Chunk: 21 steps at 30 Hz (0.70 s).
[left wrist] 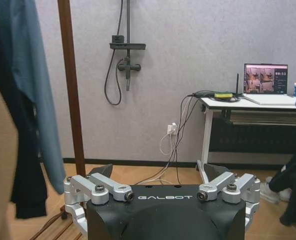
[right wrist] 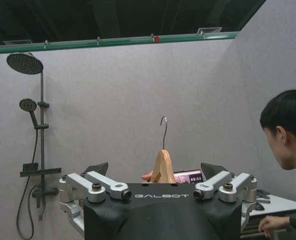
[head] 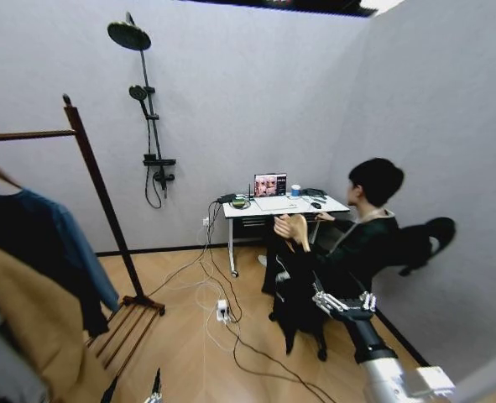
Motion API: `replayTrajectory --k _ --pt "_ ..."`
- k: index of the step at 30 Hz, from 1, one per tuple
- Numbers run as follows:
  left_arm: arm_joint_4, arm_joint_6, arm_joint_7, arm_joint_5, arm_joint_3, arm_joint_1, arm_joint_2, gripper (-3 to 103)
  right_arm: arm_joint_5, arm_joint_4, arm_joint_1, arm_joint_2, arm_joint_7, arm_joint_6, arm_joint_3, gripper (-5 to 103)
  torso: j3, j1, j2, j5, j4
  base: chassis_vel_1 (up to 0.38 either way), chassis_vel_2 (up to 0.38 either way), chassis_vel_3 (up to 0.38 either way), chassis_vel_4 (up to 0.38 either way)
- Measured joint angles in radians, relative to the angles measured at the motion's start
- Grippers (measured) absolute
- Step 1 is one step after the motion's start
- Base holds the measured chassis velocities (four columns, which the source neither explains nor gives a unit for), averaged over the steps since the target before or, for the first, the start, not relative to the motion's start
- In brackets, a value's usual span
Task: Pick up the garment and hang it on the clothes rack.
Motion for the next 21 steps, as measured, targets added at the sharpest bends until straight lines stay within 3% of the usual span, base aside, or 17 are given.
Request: replayTrajectory --k 2,3,6,9,11,21 --pt "0.000 0.000 0.000 0.000 0.001 0.000 0.000 100 0.000 0.000 0.003 0.000 0.003 0.014 0.000 100 0.000 0.000 0.000 0.0005 -0.0001 -0.315 0.354 0.366 -0.352" --pt "0.000 0.000 0.000 0.000 0.000 0.000 0.000 100 0.001 0.000 0.007 0.001 0.009 0.020 0.001 100 0.000 0.001 0.000 0.0030 0.0008 -0.315 0.337 0.289 -0.366" --pt "0.000 0.000 0.000 0.000 0.001 0.000 0.000 100 -0.020 0.000 0.013 0.005 0.028 0.018 0.014 100 0.000 0.001 -0.001 0.0003 -0.0002 -0.247 0.301 0.292 -0.242" --pt "0.000 0.000 0.001 0.000 0.001 0.000 0.000 100 -0.053 0.000 0.036 0.000 0.046 -0.001 0.049 100 0.001 0.001 -0.001 0.0020 0.0009 -0.136 0.154 0.125 -0.139" --pt "0.000 0.000 0.001 0.000 0.001 0.000 0.000 100 -0.048 0.000 0.050 -0.006 0.048 -0.014 0.064 100 0.001 0.001 -0.001 0.0016 0.0003 -0.062 0.107 -0.006 -0.002" --pt "0.000 0.000 0.000 0.000 0.001 0.000 0.000 100 0.088 -0.074 0.215 -0.079 0.093 -0.119 0.103 100 0.000 -0.001 0.001 0.0014 0.0002 0.037 -0.043 -0.037 0.024"
